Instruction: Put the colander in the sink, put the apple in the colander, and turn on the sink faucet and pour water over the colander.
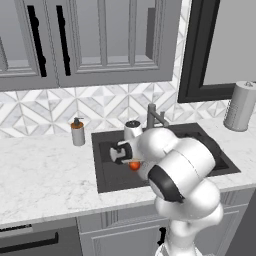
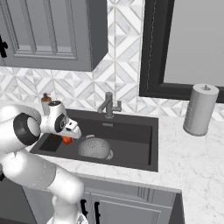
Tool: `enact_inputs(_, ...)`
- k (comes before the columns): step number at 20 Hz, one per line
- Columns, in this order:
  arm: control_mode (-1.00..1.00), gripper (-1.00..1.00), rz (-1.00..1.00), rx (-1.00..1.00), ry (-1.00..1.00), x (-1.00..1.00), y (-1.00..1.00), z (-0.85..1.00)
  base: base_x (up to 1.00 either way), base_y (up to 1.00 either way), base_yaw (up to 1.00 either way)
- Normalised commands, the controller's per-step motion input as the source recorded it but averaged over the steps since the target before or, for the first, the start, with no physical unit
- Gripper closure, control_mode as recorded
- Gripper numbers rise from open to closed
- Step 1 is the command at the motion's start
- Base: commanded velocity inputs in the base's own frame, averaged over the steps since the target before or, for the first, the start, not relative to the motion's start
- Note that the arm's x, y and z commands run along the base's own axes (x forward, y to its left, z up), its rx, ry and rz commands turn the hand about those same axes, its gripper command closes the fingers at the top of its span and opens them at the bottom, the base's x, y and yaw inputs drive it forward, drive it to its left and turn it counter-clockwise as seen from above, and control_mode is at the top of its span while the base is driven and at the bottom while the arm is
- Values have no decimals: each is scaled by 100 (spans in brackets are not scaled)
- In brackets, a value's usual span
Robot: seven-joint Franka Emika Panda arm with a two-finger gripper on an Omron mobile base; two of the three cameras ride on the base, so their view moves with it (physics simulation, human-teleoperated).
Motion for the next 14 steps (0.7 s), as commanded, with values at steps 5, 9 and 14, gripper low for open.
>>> enact_inputs(5,-100,100,-5,0,-15,0,-38,-9,0,0,0)
enact_inputs(9,-100,100,-7,0,-3,0,-40,0,0,0,0)
enact_inputs(14,-100,100,-11,0,0,25,-34,0,0,0,0)
